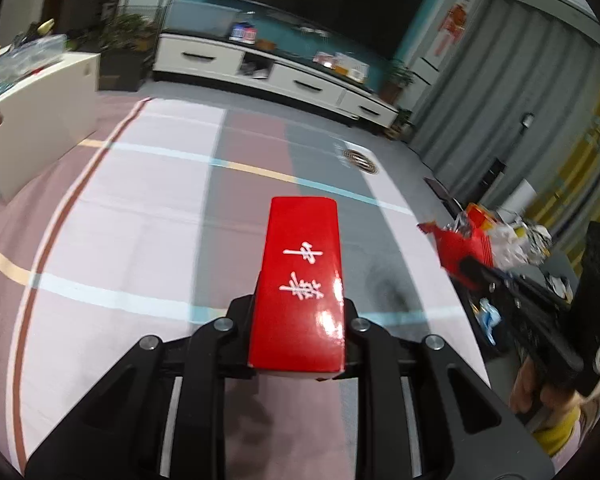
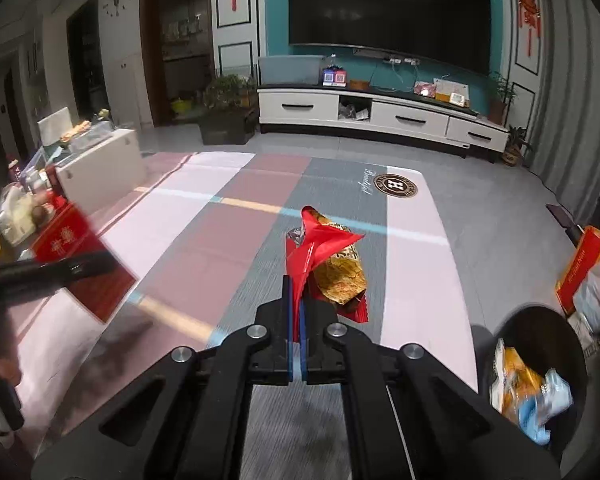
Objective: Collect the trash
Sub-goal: 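Carry the red box and red wrapper over the black bin with both tools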
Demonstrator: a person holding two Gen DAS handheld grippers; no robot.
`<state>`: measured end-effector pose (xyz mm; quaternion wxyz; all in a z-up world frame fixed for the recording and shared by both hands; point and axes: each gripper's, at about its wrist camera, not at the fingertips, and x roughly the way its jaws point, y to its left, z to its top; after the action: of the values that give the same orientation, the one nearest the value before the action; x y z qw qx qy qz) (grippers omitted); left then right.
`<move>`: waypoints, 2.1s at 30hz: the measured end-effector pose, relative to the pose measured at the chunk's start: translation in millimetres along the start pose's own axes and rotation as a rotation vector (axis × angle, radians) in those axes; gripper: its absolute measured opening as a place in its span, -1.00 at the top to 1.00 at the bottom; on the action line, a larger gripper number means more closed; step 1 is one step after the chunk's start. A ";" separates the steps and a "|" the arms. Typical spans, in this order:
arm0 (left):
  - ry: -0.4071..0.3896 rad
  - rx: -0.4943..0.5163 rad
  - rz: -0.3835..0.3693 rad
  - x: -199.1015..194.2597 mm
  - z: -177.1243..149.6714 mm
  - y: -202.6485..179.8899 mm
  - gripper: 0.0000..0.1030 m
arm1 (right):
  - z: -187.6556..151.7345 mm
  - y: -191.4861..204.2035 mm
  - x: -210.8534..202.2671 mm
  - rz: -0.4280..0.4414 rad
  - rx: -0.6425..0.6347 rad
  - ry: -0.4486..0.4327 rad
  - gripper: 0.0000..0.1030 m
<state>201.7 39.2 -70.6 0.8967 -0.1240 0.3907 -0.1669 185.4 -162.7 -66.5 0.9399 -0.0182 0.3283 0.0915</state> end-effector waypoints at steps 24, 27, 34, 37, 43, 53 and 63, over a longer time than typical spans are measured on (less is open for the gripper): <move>0.064 0.187 -0.050 -7.6 -54.2 -108.6 0.55 | -57.9 -45.0 -85.2 0.023 0.132 -0.082 0.94; 0.053 0.206 -0.044 -6.1 -52.1 -121.6 0.55 | -61.0 -55.2 -91.1 0.000 0.155 -0.094 0.94; 0.035 0.232 -0.036 -2.1 -47.4 -152.9 0.55 | -65.2 -80.2 -105.7 -0.070 0.196 -0.127 0.93; 0.025 0.257 -0.029 -1.5 -46.5 -166.3 0.55 | -67.6 -91.2 -112.6 -0.080 0.218 -0.143 0.93; 0.019 0.302 -0.038 2.6 -46.5 -189.4 0.54 | -73.0 -107.7 -121.3 -0.097 0.258 -0.161 0.93; 0.042 0.355 -0.057 18.0 -53.4 -219.7 0.54 | -85.0 -133.0 -135.2 -0.139 0.318 -0.181 0.93; 0.048 0.392 -0.079 30.2 -54.6 -248.4 0.54 | -94.2 -154.4 -144.7 -0.166 0.374 -0.193 0.93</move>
<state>130.1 -204.6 -39.1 0.8869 0.0416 0.3667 -0.2779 44.9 -346.5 -54.5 0.9582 0.1383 0.2457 -0.0475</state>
